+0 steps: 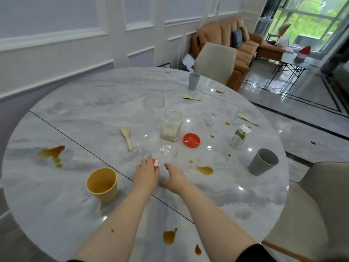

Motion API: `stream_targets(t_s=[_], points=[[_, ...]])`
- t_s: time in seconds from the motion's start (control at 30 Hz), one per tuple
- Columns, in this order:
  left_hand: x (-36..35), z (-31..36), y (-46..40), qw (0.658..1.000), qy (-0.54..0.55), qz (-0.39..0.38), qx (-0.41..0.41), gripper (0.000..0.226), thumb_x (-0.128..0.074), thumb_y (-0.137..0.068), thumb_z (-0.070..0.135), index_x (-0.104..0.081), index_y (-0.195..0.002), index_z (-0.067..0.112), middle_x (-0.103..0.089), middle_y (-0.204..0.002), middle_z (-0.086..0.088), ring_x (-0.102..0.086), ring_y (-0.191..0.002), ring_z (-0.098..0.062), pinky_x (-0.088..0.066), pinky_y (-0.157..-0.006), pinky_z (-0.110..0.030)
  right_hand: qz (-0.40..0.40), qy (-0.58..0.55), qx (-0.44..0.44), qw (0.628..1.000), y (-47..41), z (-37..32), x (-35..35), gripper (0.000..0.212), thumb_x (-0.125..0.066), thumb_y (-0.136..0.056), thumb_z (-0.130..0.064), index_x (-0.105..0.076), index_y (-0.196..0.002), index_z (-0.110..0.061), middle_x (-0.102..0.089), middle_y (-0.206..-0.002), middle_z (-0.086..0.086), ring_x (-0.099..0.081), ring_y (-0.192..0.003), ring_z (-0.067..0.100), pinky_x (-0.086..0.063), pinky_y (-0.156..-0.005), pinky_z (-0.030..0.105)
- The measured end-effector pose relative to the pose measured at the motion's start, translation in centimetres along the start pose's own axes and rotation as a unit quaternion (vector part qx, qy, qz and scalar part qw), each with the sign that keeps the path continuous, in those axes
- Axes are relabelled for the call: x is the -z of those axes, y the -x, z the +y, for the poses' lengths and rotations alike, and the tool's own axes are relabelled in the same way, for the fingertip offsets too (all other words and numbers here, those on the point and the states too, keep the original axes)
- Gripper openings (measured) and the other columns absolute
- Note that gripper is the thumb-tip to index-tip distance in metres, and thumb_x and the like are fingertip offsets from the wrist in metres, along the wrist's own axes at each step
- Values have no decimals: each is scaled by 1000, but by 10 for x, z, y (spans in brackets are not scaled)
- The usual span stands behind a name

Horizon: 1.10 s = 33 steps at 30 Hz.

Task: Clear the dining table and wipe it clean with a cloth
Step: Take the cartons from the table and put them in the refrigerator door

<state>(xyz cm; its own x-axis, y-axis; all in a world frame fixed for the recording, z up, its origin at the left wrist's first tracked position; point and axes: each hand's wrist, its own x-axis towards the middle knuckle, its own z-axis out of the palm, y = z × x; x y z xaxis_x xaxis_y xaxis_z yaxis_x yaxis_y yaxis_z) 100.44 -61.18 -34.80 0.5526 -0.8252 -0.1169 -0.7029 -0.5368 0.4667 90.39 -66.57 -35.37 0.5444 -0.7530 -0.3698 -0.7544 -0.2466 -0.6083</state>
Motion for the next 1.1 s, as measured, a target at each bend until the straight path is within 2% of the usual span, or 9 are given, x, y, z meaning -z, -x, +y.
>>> stream_targets(t_s=[0.1, 0.27, 0.33, 0.43, 0.53, 0.7, 0.83, 0.97, 1.1], points=[[-14, -5, -12, 999, 35, -22, 9, 54, -42, -96, 35, -25, -143, 14, -53, -126, -15, -56, -110, -32, -46, -88, -41, -5, -14, 15, 1000, -16, 4, -9, 78, -71, -80, -24, -31, -145, -10, -41, -146, 10, -41, -133, 24, -32, -109, 29], [-25, 5, -23, 999, 51, 12, -9, 36, -44, -94, 36, -42, -120, 10, -62, -108, -13, -60, -96, -32, -50, -79, -43, 13, -51, 55, 997, -28, 13, -1, 48, -67, -79, -14, -53, -125, -10, -62, -122, 13, -57, -113, 27, -40, -87, 24], [-25, 20, -26, 998, 56, 23, -21, 29, -45, -94, 34, -45, -110, 10, -62, -101, -13, -60, -90, -32, -49, -75, -42, 19, -56, 72, 996, -33, 18, 17, 42, -64, -81, -9, -56, -122, -6, -63, -118, 14, -58, -111, 28, -41, -88, 26], [-29, 60, -31, 996, 73, 45, -32, 26, -45, -94, 32, -46, -108, 10, -64, -94, -11, -61, -86, -30, -47, -69, -39, 35, -56, 95, 993, -43, 36, 56, 29, -58, -82, 0, -60, -111, 0, -65, -110, 18, -61, -103, 32, -46, -92, 35], [-33, 102, -37, 993, 90, 70, -37, 27, -46, -95, 32, -47, -109, 9, -64, -96, -11, -61, -90, -31, -45, -70, -38, 44, -53, 120, 990, -52, 58, 96, 22, -59, -82, -1, -63, -104, 1, -68, -101, 18, -63, -95, 32, -49, -88, 44], [-47, 188, -55, 987, 122, 77, -65, 27, -46, -94, 33, -51, -112, 14, -64, -95, -7, -61, -89, -28, -48, -72, -36, 63, -18, 145, 987, -60, 106, 181, 24, -59, -85, -5, -63, -108, -3, -67, -105, 16, -63, -97, 30, -49, -89, 41], [-62, 256, -68, 987, 124, 59, -78, 23, -45, -95, 32, -44, -107, 13, -58, -86, -1, -58, -76, -21, -45, -65, -36, 117, 61, 145, 981, -67, 152, 240, 33, -57, -89, -12, -58, -122, -11, -62, -123, 6, -53, -117, 24, -39, -102, 38], [-84, 294, -82, 988, 105, 56, -95, 26, -46, -95, 32, -46, -109, 10, -63, -95, -7, -61, -85, -27, -45, -65, -36, 201, 147, 127, 960, -76, 194, 281, 39, -52, -92, -13, -50, -130, -18, -52, -133, 0, -39, -129, 19, -22, -106, 30], [-106, 310, -92, 991, 89, 45, -84, 29, -46, -95, 30, -45, -114, 9, -64, -99, -9, -61, -87, -27, -48, -68, -38, 205, 173, 83, 960, -91, 223, 295, 42, -50, -94, -19, -45, -135, -20, -40, -143, 2, -31, -134, 24, -20, -109, 34]])
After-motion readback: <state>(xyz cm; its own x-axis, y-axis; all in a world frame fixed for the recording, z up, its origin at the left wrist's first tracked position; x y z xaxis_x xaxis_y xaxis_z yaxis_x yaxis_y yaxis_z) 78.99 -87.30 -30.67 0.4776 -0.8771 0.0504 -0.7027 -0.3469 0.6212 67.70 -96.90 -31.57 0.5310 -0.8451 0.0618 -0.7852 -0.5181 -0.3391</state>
